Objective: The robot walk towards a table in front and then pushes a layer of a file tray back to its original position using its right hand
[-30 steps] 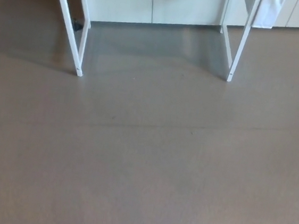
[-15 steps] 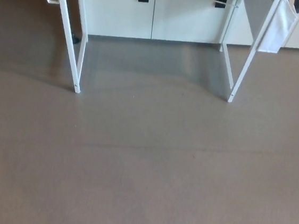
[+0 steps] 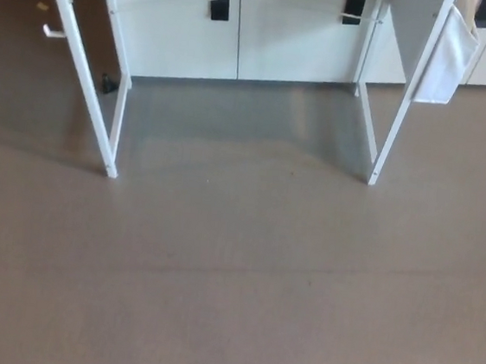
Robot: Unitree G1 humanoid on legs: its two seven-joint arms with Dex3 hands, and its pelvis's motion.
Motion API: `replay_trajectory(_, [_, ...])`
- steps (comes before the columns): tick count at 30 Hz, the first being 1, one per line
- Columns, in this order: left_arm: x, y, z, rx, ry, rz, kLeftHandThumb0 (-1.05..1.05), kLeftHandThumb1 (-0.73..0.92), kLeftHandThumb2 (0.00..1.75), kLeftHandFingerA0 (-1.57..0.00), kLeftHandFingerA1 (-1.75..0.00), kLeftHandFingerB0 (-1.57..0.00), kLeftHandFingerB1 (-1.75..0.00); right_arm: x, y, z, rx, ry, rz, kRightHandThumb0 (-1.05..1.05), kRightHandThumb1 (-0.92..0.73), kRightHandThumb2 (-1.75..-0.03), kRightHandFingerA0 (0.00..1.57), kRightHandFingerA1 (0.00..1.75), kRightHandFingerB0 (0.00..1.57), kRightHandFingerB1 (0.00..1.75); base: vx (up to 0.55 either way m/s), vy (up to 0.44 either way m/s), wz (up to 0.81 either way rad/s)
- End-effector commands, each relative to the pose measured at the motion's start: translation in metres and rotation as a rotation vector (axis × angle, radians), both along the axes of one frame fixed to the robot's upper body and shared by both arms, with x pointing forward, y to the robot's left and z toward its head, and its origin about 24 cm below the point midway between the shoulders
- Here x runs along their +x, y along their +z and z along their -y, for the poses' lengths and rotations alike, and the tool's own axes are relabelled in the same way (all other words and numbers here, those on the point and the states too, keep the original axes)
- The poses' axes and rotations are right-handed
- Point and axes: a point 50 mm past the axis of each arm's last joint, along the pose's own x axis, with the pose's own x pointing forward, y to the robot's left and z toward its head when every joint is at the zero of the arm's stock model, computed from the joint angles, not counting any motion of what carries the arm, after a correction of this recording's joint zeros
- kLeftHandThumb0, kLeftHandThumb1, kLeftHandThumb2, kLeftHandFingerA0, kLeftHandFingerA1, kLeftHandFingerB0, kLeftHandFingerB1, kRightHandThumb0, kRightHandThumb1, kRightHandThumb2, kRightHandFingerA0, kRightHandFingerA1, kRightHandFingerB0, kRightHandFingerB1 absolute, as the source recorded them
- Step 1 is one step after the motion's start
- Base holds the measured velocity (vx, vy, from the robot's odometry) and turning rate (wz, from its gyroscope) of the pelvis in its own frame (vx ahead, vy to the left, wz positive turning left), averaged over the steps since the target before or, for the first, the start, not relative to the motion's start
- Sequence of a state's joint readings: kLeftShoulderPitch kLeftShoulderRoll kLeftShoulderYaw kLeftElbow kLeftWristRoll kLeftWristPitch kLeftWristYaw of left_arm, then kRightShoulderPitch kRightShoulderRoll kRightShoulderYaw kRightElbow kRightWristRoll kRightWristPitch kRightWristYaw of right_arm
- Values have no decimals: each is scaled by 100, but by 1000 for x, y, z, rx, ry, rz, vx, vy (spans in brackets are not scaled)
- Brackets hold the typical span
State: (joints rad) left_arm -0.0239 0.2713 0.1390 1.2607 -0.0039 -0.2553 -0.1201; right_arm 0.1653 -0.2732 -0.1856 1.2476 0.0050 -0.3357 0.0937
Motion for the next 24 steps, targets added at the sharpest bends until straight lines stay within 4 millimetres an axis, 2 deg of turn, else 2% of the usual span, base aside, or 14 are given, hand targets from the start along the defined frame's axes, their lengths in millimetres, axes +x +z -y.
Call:
replay_trajectory(1, [0, 4, -6, 36, -33, -8, -45, 35, 101, -46, -79, -18, -61, -2, 0, 0, -5, 9, 2, -43, -71, -75, 29, 73, 14, 49, 292, 181, -12])
replay_trajectory(3, [0, 3, -6, 34, -29, -7, -44, 35, 100, -49, -80, -19, -61, -2, 0, 0, -8, 10, -3, -45, -73, -69, 29, 71, 15, 47, 387, 215, -31])
replay_trajectory(8, [2, 4, -6, 37, -29, -8, -44, 34, 100, -53, -84, -20, -62, 0, -1, -1, 3, -8, -4, -42, -72, -72, 31, 74, 15, 49, 298, 169, -6])
replay_trajectory(13, [3, 4, -7, 59, -43, -14, -46, 34, 99, -48, -79, -20, -61, -1, -1, -2, 2, 0, 4, -43, -71, -73, 28, 72, 14, 49, 303, 40, 13])
replay_trajectory(16, [5, 4, -7, 43, -13, -7, -41, 33, 100, -50, -82, -22, -63, 2, -1, -2, -2, 8, 4, -43, -70, -75, 29, 77, 15, 51, 325, -95, 19])
replay_trajectory(19, [7, 4, -6, 57, -25, -10, -43, 35, 100, -47, -79, -22, -63, 2, -1, -2, 7, -4, 8, -43, -71, -74, 26, 71, 13, 50, 506, -163, 29])
replay_trajectory(24, [7, 4, -7, 68, -35, -29, -43, 36, 100, -46, -78, -21, -62, 1, -1, -3, 13, -1, 13, -46, -70, -75, 25, 72, 14, 51, 416, -128, 15])
